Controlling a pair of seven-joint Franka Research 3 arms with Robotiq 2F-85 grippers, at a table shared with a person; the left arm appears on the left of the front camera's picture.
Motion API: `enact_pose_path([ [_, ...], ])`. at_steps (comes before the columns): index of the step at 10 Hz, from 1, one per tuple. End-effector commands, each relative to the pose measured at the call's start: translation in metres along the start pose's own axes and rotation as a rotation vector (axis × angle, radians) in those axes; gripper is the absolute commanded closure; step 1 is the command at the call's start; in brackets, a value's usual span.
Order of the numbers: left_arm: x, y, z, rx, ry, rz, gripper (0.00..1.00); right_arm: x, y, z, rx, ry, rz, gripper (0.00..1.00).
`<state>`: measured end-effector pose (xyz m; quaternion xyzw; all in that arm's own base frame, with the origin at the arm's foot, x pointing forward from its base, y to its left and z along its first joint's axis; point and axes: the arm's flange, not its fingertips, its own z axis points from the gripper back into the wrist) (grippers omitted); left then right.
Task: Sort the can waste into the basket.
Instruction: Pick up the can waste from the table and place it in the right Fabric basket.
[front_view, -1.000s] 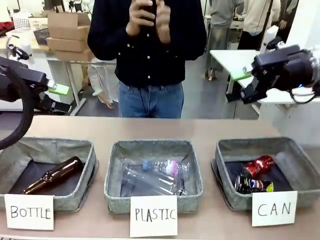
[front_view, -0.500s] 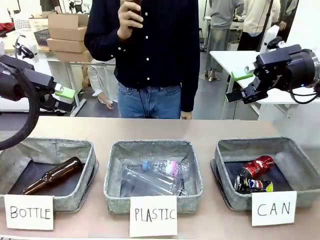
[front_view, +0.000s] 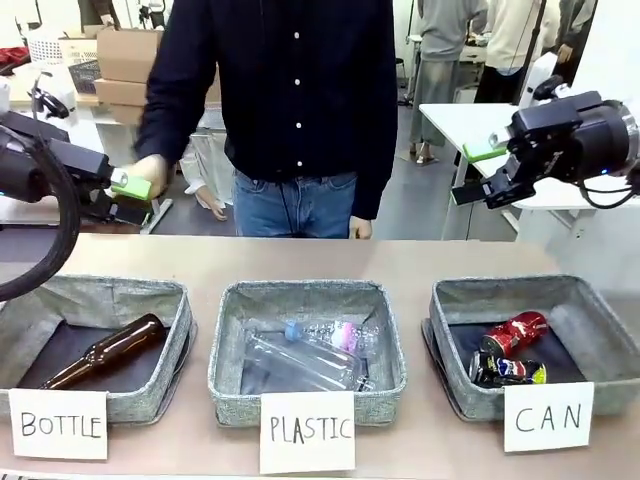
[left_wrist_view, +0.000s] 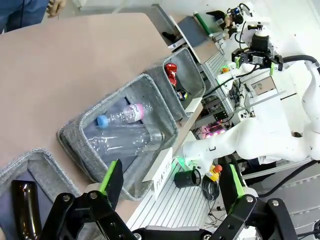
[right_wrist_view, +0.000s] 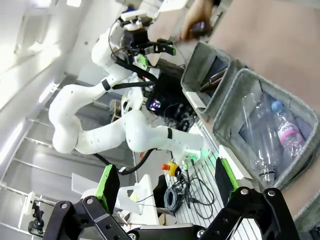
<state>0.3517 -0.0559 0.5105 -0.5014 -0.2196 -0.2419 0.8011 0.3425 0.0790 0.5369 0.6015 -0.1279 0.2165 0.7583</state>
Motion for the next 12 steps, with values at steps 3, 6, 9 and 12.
enact_pose_path([
  [3, -0.0021, 0.0008, -0.0003, -0.003, -0.018, -0.014, 0.0, 0.002, 0.0007, 0.0032, 0.007, 0.001, 0.007, 0.0],
  [6, -0.0021, 0.0008, -0.0003, -0.003, -0.018, -0.014, 0.0, 0.002, 0.0007, 0.0032, 0.007, 0.001, 0.007, 0.0],
  [9, -0.0021, 0.0008, -0.0003, -0.003, -0.018, -0.014, 0.0, 0.002, 0.0007, 0.0032, 0.007, 0.001, 0.007, 0.0],
  [12, -0.0021, 0.0008, -0.0003, -0.003, -0.018, -0.014, 0.0, 0.002, 0.0007, 0.0032, 0.007, 0.001, 0.007, 0.0],
])
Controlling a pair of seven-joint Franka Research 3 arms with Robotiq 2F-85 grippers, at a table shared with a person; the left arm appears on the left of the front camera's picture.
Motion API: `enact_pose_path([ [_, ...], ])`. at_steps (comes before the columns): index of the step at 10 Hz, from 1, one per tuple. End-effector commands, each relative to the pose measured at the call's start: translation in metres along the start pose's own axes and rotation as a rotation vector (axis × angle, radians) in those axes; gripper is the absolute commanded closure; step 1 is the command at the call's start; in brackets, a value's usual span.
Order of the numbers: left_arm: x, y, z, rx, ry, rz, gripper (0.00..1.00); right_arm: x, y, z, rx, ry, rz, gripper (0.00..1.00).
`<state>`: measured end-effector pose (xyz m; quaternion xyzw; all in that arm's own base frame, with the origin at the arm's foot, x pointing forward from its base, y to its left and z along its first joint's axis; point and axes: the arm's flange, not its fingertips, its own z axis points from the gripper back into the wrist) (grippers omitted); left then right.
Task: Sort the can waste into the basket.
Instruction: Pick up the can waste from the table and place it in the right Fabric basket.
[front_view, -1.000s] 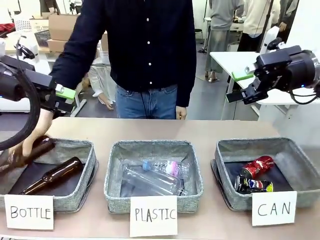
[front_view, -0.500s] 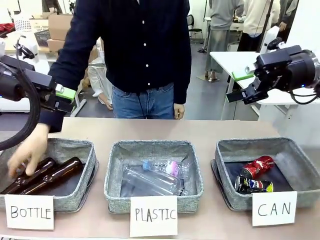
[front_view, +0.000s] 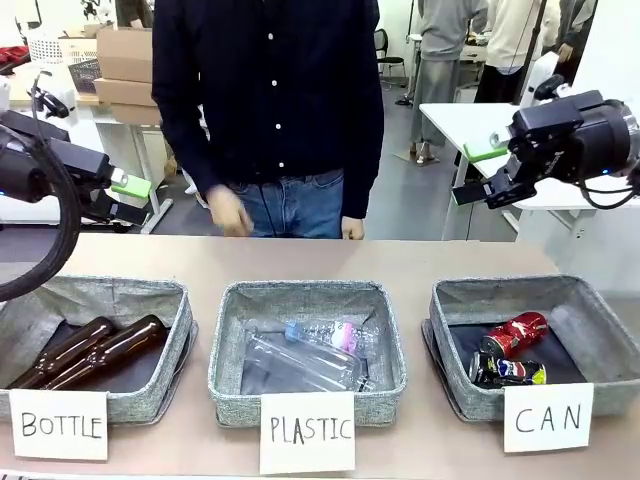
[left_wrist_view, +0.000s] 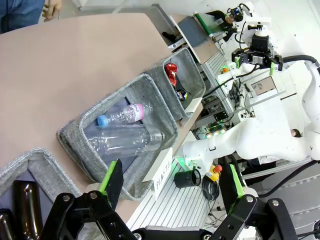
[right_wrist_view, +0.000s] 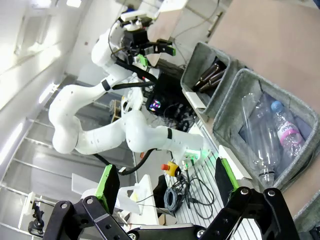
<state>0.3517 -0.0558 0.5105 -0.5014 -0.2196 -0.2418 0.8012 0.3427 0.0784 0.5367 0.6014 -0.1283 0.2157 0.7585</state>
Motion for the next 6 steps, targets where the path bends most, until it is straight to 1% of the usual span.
enact_pose_path([
  [1, -0.002, 0.0007, -0.0003, -0.004, -0.018, -0.014, 0.0, 0.002, 0.0011, 0.0026, 0.008, 0.003, 0.008, 0.0],
  [6, -0.002, 0.0007, -0.0003, -0.004, -0.018, -0.014, 0.0, 0.002, 0.0011, 0.0026, 0.008, 0.003, 0.008, 0.0],
])
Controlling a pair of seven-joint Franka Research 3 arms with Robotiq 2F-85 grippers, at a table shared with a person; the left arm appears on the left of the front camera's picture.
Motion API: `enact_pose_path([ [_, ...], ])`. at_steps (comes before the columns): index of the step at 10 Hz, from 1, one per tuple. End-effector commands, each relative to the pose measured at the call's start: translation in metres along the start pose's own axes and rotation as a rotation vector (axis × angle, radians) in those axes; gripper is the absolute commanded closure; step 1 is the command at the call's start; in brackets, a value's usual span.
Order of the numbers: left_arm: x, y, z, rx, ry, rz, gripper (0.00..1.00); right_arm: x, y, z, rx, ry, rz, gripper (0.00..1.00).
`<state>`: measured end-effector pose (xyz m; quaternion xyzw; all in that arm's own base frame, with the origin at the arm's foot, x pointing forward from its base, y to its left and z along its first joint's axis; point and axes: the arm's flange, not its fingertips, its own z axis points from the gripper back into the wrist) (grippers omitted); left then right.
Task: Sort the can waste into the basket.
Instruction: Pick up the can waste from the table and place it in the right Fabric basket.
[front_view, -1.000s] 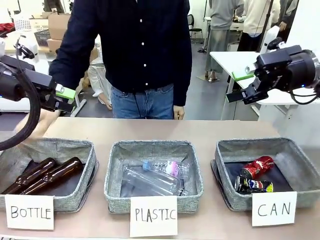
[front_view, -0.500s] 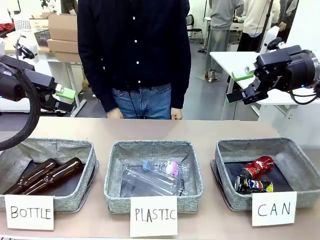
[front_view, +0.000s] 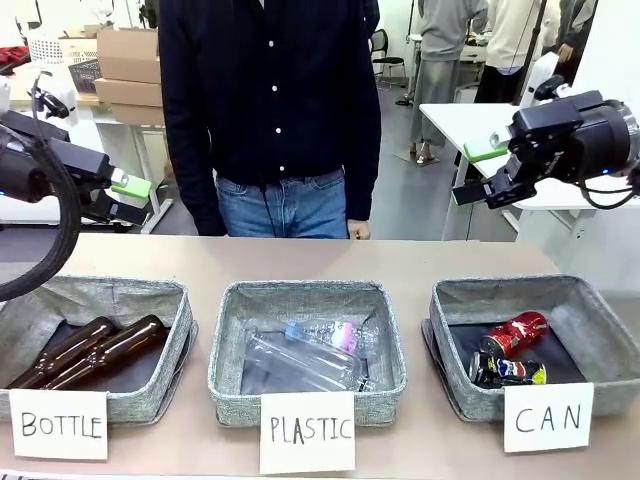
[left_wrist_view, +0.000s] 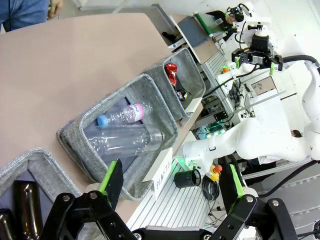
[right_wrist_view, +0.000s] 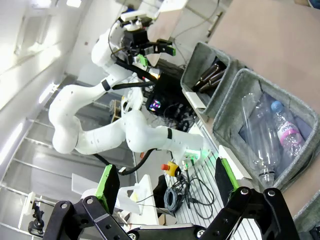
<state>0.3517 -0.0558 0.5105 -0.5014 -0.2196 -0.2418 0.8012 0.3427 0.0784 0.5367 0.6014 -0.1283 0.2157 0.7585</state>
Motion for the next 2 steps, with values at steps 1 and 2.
enact_pose_path([
  [1, -0.002, 0.0007, -0.0004, -0.004, -0.018, -0.014, 0.0, 0.002, 0.0011, 0.0026, 0.008, 0.003, 0.008, 0.0],
  [2, -0.002, 0.0007, -0.0004, -0.004, -0.018, -0.014, 0.0, 0.002, 0.0011, 0.0026, 0.008, 0.003, 0.008, 0.0],
])
